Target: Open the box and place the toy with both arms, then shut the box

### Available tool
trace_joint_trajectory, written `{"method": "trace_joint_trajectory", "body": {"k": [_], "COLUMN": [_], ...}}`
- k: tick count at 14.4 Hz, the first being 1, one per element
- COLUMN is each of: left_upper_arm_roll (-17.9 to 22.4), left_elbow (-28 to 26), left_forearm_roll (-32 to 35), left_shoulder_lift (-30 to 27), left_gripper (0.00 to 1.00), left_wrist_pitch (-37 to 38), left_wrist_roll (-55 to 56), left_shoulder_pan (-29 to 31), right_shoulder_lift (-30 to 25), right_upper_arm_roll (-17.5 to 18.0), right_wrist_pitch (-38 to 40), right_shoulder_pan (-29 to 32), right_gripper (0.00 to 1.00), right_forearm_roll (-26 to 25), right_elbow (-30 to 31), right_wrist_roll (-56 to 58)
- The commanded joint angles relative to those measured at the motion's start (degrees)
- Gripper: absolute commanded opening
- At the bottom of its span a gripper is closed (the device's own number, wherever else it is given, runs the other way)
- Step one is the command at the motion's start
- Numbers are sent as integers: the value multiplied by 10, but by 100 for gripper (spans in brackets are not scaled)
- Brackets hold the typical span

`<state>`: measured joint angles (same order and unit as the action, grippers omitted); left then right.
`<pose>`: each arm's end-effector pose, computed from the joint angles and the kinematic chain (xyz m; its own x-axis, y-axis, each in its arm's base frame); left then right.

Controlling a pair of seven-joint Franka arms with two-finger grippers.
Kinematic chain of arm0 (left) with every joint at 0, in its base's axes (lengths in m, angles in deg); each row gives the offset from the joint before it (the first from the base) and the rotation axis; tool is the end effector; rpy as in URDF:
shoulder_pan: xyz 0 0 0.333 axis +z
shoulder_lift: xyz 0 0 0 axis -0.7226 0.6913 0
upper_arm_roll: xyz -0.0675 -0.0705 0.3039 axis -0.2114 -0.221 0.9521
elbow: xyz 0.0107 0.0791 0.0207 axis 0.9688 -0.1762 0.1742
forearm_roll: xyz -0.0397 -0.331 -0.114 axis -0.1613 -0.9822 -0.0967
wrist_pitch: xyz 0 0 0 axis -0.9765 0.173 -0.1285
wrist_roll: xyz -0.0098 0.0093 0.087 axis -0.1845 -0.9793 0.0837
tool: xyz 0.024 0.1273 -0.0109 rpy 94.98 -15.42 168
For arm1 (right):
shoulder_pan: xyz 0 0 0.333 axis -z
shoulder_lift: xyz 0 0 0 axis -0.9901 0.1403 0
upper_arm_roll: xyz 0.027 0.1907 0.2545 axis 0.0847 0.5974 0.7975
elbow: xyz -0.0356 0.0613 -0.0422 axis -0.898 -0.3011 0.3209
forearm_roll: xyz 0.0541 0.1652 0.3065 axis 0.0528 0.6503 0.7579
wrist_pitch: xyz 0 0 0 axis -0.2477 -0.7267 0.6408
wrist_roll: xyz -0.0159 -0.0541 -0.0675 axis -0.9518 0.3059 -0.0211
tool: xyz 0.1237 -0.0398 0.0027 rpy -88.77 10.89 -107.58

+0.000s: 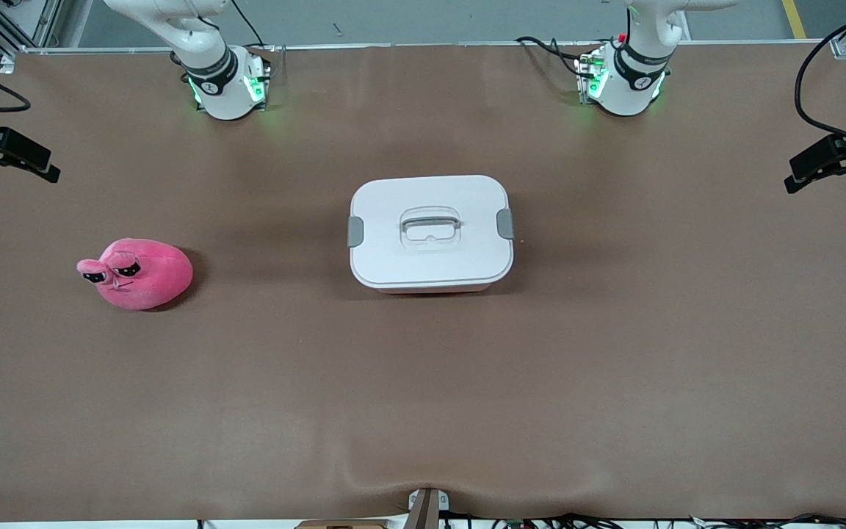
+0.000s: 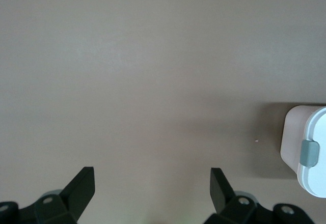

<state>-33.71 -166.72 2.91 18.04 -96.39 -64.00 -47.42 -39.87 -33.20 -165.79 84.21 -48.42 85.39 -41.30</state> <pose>0.5076 -0.0006 0.6272 0.9986 0.0524 -0.0025 0.0524 -0.9986 -0.0045 0.4840 -0.0255 0.6221 0.9940 -0.0914 -0.0605 -0.0928 -0.9955 -0.0210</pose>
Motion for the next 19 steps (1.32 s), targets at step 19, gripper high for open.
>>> {"method": "trace_joint_trajectory", "body": {"k": [19], "left_upper_arm_roll": [0], "left_elbow": [34], "left_forearm_roll": [-6], "left_shoulder_lift": [46], "left_gripper": [100], "left_wrist_pitch": [-7], "left_wrist_roll": [144], "left_shoulder_pan": [-10], "right_shoulder_lift": [1], "right_upper_arm_roll": [1], "right_wrist_pitch": [-125], "right_shoulder_pan": [17], "right_gripper": [100], "right_forearm_roll": [-4], "right_elbow": [90], "right_wrist_roll": [108]}}
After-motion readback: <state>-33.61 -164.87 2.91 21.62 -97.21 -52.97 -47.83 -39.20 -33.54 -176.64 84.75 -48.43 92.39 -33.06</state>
